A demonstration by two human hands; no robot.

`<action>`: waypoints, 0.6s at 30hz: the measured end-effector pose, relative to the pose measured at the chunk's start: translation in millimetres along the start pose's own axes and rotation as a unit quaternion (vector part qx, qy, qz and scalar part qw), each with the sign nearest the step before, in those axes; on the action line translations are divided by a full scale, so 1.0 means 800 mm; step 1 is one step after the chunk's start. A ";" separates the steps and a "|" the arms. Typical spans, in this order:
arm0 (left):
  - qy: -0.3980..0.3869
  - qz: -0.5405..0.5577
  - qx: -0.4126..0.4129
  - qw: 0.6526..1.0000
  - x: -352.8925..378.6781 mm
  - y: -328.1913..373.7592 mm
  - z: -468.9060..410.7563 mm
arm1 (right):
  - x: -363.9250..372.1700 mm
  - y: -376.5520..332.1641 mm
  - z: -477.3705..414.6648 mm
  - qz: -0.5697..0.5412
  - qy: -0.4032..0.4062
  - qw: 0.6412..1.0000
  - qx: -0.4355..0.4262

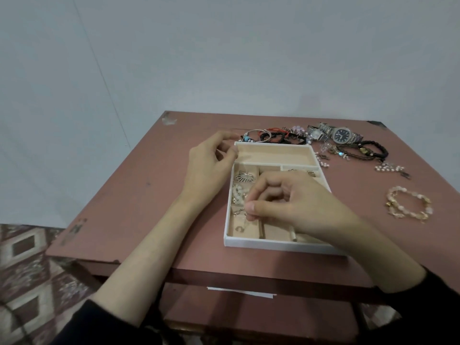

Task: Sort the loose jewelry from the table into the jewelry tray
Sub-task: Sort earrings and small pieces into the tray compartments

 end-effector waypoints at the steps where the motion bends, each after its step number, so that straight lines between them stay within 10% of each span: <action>1: -0.002 -0.001 0.002 1.000 0.000 0.000 0.000 | 0.000 0.001 -0.001 0.037 0.003 0.999 -0.012; 18: -0.018 -0.013 0.027 0.999 0.002 0.003 0.002 | -0.008 0.007 -0.011 0.197 0.069 0.973 -0.101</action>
Point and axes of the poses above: each hand's wrist, its own z-axis away from the middle knuckle, its own x-axis out of the palm, y = z × x, the point moved 2 cm from there along -z, towards the middle knuckle, and after that the axes turned 11 degrees about x, right-handed, at the moved point
